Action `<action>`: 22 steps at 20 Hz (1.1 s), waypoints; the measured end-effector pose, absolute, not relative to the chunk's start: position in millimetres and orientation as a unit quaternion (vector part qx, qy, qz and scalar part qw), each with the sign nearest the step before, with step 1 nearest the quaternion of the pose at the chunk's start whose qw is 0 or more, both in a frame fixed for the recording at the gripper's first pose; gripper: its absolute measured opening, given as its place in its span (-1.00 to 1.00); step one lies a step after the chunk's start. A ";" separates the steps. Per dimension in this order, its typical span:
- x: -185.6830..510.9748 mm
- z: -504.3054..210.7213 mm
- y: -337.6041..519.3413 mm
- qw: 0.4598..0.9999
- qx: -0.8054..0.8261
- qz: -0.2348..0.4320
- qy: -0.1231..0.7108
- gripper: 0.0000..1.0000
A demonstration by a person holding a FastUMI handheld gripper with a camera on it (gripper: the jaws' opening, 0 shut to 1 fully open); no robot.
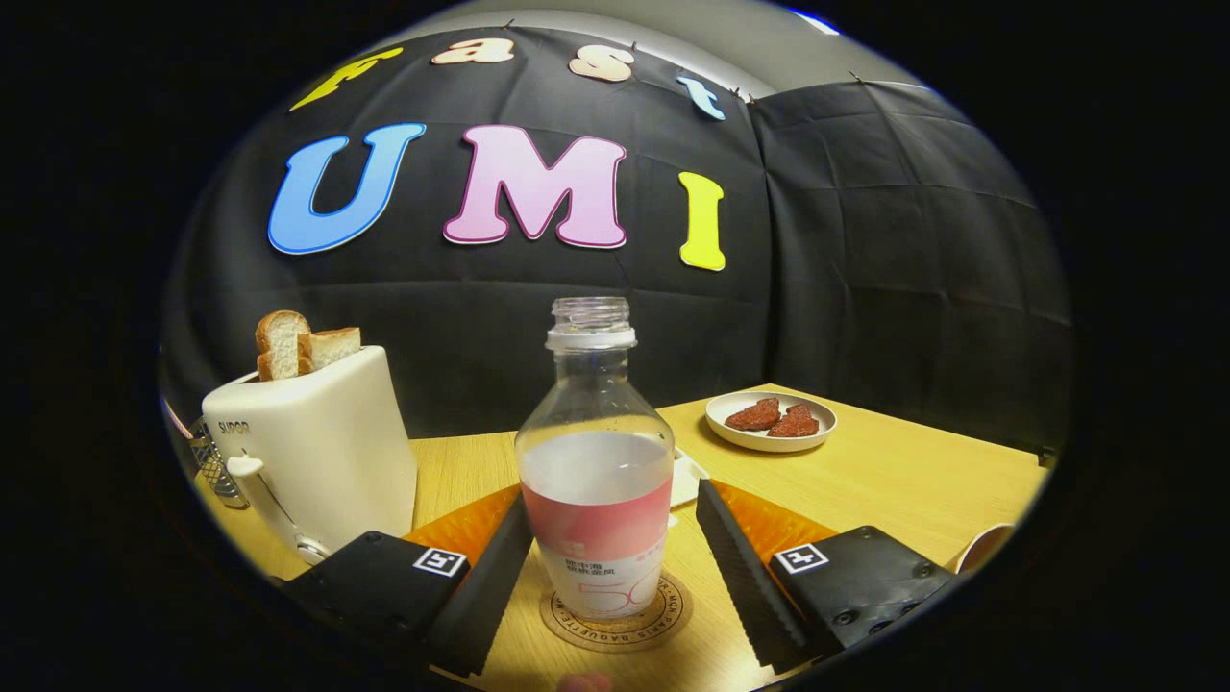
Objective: Take the bottle from table, then pour the juice into the cup, finally place the bottle on the coaster
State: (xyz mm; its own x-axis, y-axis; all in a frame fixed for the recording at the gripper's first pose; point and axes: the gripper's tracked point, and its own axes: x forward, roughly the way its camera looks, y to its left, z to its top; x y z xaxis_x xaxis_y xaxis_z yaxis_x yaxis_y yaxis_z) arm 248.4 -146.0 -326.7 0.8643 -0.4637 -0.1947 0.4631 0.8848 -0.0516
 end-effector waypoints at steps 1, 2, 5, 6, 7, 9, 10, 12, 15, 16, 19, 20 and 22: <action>247.7 -325.1 -144.5 0.966 0.001 -0.239 0.100 0.99; 245.8 -323.4 -143.6 0.966 0.001 -0.239 0.099 0.99; 237.9 -318.1 -137.4 0.968 0.000 -0.230 0.098 1.00; 234.0 -315.1 -136.0 0.969 0.000 -0.227 0.097 0.99; 230.0 -311.8 -133.5 0.970 0.000 -0.224 0.096 0.99; 219.7 -305.7 -126.7 0.971 -0.001 -0.218 0.096 0.99; 214.1 -301.5 -124.4 0.972 -0.003 -0.215 0.096 0.99; 203.2 -291.9 -114.5 0.975 -0.002 -0.202 0.094 0.99; 182.8 -268.1 -95.8 0.981 -0.004 -0.173 0.086 0.99; 173.4 -256.9 -91.1 0.983 -0.003 -0.166 0.080 0.99; 146.3 -222.1 -67.9 0.989 0.007 -0.137 0.062 0.99; 136.9 -209.6 -61.7 0.990 0.009 -0.128 0.057 0.99; 118.1 -186.3 -51.3 0.992 0.008 -0.115 0.047 0.99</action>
